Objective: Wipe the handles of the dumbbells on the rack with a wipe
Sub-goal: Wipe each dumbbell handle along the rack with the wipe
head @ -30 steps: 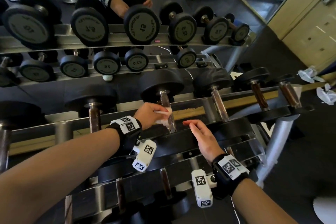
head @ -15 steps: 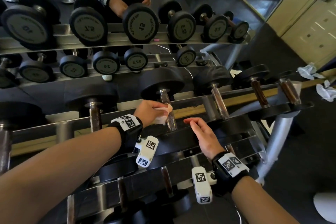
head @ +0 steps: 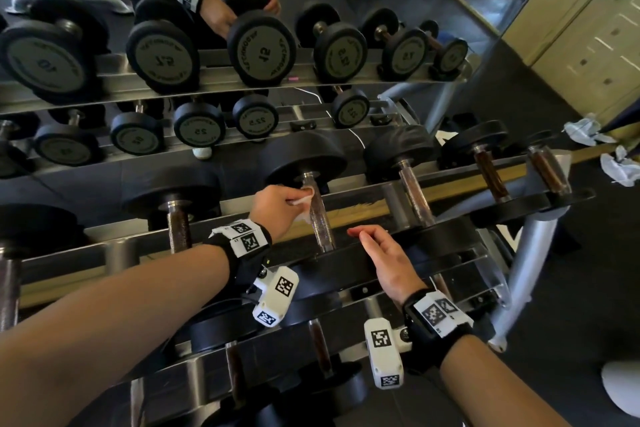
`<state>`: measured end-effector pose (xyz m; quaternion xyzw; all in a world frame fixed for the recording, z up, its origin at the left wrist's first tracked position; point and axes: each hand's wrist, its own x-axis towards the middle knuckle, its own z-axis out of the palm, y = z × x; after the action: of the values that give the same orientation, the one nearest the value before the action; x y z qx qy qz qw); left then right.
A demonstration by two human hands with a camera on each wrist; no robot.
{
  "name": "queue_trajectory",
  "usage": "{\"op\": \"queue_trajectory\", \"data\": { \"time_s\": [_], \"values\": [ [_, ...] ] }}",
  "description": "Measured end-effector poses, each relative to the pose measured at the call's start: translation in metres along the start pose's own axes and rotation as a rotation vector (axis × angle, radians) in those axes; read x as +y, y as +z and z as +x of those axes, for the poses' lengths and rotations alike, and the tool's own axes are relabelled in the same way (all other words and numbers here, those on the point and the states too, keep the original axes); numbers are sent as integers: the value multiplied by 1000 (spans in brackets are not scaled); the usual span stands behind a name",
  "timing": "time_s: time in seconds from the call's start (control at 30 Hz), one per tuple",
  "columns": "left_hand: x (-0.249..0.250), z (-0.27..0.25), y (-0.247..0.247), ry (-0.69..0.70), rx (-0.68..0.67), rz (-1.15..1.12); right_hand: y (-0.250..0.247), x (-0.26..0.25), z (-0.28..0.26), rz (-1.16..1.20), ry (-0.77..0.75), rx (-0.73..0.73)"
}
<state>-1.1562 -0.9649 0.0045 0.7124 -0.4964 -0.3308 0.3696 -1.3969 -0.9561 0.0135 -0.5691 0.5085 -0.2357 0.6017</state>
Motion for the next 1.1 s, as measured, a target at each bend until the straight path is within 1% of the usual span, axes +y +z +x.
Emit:
{"op": "queue_trajectory", "data": {
  "time_s": [0.1, 0.17, 0.2, 0.23, 0.27, 0.3, 0.37, 0.4, 0.43, 0.5, 0.6, 0.7, 0.8, 0.87, 0.93, 1.03, 1.1],
  "values": [
    [-2, -7, 10, 56, -172, 17, 0, -1, -1, 15, 10, -7],
    [-3, -10, 6, 80, -335, 42, 0, -3, -1, 18, 9, -12],
    [-4, -10, 3, 63, -404, 36, 0, -3, -2, 18, 7, -17],
    [-5, -10, -1, 31, -440, 2, 0, -4, -2, 17, 5, -21],
    [-6, -11, -4, -8, -428, -66, 0, -4, -3, 17, 3, -22],
    [-8, -11, -6, -45, -360, -143, 0, -4, -3, 15, -2, -20],
    [-15, -10, -8, -118, -126, -273, 0, -4, -3, 12, -10, -15],
    [-19, -9, -9, -159, -29, -320, -1, -4, -3, 17, -10, -17],
    [-23, -8, -11, -201, 35, -364, -1, -4, -3, 23, -8, -19],
    [-27, -5, -12, -258, 102, -414, -1, -3, -3, 40, -1, -24],
    [-26, 1, -5, -287, 170, -380, -2, -2, -2, 42, 0, -23],
    [-17, 4, 8, -298, 183, -353, -2, -1, -1, 61, 10, -36],
    [-10, 6, 20, -277, 179, -369, -2, -1, -1, 85, 12, -41],
    [-11, 3, 23, -311, 182, -373, -2, 0, 0, 80, 5, -38],
    [-15, -1, 24, -341, 150, -377, -2, 1, 0, 78, 2, -38],
    [-22, -9, 21, -351, 63, -342, -3, 1, -1, 61, -5, -43],
    [-25, -11, 15, -361, 44, -324, -3, 0, 0, 63, -1, -47]
  ]
}}
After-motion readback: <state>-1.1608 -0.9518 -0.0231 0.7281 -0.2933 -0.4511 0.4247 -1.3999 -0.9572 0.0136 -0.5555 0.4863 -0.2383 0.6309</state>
